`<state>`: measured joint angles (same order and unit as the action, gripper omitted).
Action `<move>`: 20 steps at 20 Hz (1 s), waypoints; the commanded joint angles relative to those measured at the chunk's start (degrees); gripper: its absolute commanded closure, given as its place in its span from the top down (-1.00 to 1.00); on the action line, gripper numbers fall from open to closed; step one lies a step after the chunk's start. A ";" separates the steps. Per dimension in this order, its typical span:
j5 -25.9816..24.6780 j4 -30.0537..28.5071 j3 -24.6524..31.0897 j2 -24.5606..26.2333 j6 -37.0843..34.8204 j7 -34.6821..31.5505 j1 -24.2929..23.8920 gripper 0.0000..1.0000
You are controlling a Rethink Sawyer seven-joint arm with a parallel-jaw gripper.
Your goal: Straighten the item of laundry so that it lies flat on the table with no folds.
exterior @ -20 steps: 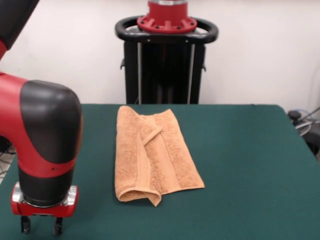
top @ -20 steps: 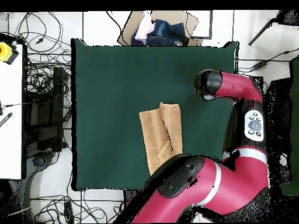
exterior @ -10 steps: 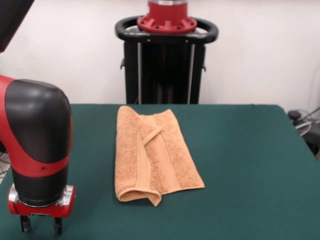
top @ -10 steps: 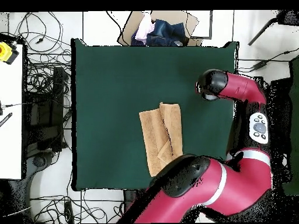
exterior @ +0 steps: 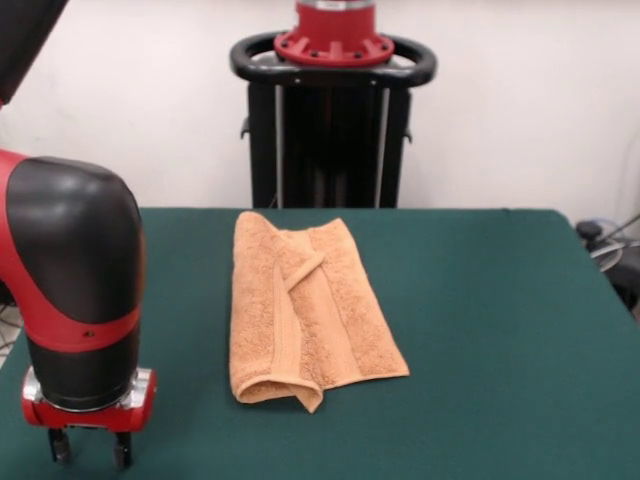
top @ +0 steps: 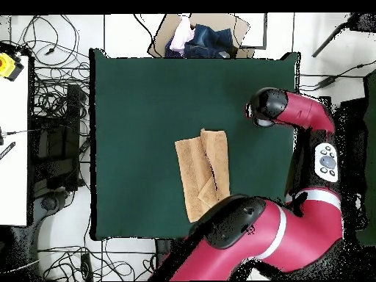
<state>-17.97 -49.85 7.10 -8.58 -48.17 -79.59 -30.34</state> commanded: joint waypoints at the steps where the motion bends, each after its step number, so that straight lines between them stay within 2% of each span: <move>1: 2.33 -19.49 6.94 1.01 4.76 -2.83 1.08 1.00; 4: 0.64 -24.15 7.64 0.16 17.99 -6.63 0.05 1.00; 6: -0.04 -24.99 7.26 0.12 21.60 -7.75 0.17 1.00; 13: 0.62 -25.65 4.90 -0.34 22.70 -8.68 1.88 1.00; 20: 3.63 -26.89 3.46 -2.96 17.57 -10.52 4.16 1.00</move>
<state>-17.25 -65.69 6.48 -14.30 -26.99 -79.59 -30.93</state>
